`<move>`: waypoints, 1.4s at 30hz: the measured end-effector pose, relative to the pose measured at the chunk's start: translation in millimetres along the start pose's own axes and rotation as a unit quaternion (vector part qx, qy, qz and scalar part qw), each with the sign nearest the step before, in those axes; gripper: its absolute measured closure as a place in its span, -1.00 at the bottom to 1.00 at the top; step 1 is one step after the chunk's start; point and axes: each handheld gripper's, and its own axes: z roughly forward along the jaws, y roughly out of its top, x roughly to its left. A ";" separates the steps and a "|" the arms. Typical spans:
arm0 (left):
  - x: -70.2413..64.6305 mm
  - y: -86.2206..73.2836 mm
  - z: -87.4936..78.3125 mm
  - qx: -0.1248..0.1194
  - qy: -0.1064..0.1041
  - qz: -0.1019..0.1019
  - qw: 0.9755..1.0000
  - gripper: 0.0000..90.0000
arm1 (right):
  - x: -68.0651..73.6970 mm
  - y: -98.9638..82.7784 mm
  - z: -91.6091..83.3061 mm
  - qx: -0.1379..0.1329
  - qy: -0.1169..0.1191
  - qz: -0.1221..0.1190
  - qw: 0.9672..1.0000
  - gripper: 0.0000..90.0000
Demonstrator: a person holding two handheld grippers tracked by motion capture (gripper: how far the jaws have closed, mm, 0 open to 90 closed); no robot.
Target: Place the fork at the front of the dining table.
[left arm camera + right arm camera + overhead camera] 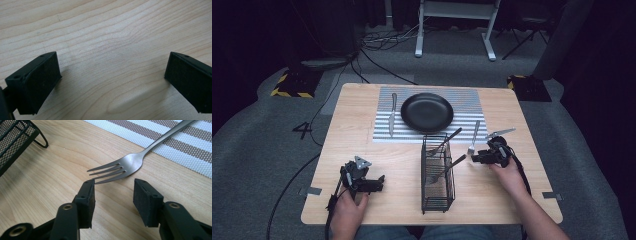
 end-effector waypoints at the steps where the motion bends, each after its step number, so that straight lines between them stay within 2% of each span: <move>1: 0.0 0.0 0.0 0.000 0.000 0.000 1.000 -0.99 | 1.4 -0.3 -0.5 -0.002 -0.001 -0.004 1.000 0.10; 5: -0.1 0.0 0.0 0.000 0.000 0.000 1.000 -0.99 | 1.9 -3.9 -6.8 -0.005 0.006 -0.002 1.000 0.06; 8: 0.0 0.0 0.0 0.000 0.000 0.000 1.000 -1.00 | -0.6 -1.8 -16.6 -0.041 0.033 0.006 0.999 0.05; 12: 0.0 0.0 0.0 0.000 0.000 0.000 1.000 -1.00 | -6.7 12.6 -18.1 -0.062 -0.011 0.005 0.998 0.10; 14: 0.0 0.0 0.0 0.000 0.000 0.000 1.000 -1.00 | -13.7 19.8 -12.0 -0.063 -0.022 0.015 0.998 0.12; 17: 0.0 0.0 0.0 0.000 0.000 0.000 1.000 -1.00 | -22.3 27.9 0.8 -0.073 -0.046 0.015 0.996 0.15; 19: 0.0 0.0 0.0 0.000 0.000 0.000 1.000 -0.99 | -26.2 32.1 9.4 -0.076 -0.067 0.009 0.995 0.20; 23: 0.0 0.0 0.0 0.000 0.000 0.000 1.000 -1.00 | -31.0 39.6 26.3 -0.063 -0.111 -0.012 0.992 0.25; 24: 0.0 0.0 0.0 0.000 0.000 0.000 1.000 -0.99 | -32.5 39.6 30.0 -0.065 -0.116 -0.019 0.991 0.25; 27: 0.0 0.0 0.0 0.000 0.000 0.000 1.000 -1.00 | -37.7 39.8 37.0 -0.067 -0.108 -0.008 0.992 0.34; 30: -0.1 0.0 0.0 0.000 0.000 0.000 1.000 -0.99 | -34.9 41.4 39.3 -0.071 -0.113 -0.022 0.991 0.46; 33: -0.2 -0.1 0.0 0.000 0.000 -0.001 1.000 -0.99 | -29.7 43.5 41.6 -0.072 -0.105 -0.031 0.991 0.61; 36: -0.2 -0.1 -0.1 0.000 0.000 -0.001 1.000 -0.99 | -23.7 45.4 43.8 -0.071 -0.094 -0.041 0.992 0.68; 37: -0.2 -0.1 0.0 0.000 0.000 -0.001 1.000 -0.99 | -22.1 45.6 44.3 -0.072 -0.087 -0.042 0.993 0.67; 39: -0.2 -0.1 0.0 0.000 0.000 -0.001 1.000 -1.00 | -19.5 45.1 42.4 -0.076 -0.076 -0.030 0.994 0.49; 41: -0.1 -0.1 -0.1 0.000 0.000 -0.001 1.000 -1.00 | -16.9 44.8 34.6 -0.088 -0.077 -0.022 0.993 0.24; 42: -0.1 -0.1 0.0 0.000 0.000 -0.001 1.000 -1.00 | -15.7 44.1 28.4 -0.095 -0.075 -0.021 0.992 0.23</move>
